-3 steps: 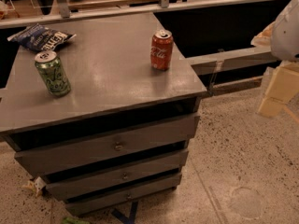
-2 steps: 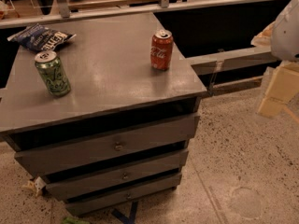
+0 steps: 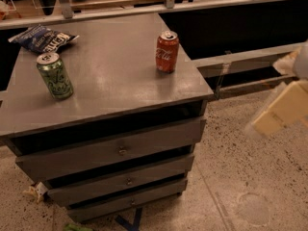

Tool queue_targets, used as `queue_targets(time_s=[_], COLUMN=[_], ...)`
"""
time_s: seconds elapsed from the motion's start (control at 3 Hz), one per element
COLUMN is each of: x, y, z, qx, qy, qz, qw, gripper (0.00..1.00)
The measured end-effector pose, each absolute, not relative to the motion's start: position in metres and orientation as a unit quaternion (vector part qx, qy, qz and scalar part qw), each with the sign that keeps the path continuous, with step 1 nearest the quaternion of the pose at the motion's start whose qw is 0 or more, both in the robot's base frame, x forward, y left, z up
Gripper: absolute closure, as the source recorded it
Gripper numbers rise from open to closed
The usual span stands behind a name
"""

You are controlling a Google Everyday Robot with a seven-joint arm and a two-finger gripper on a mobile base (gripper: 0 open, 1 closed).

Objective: Move green can near coke can

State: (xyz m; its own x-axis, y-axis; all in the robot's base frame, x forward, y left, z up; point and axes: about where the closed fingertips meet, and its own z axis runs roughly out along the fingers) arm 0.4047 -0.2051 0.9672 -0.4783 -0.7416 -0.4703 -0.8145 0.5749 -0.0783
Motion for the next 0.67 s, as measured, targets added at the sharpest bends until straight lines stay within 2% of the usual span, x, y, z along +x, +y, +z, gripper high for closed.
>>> queue_targets(time_s=[0.33,0.67], x=[0.371,0.355], y=[-0.200,-0.203], z=[0.943,0.913], qx=[-0.342,-0.286], qy=[0.886,0.881], qz=[0.132,0.159], qw=[0.284,0.341], gripper=[0.00,0.00])
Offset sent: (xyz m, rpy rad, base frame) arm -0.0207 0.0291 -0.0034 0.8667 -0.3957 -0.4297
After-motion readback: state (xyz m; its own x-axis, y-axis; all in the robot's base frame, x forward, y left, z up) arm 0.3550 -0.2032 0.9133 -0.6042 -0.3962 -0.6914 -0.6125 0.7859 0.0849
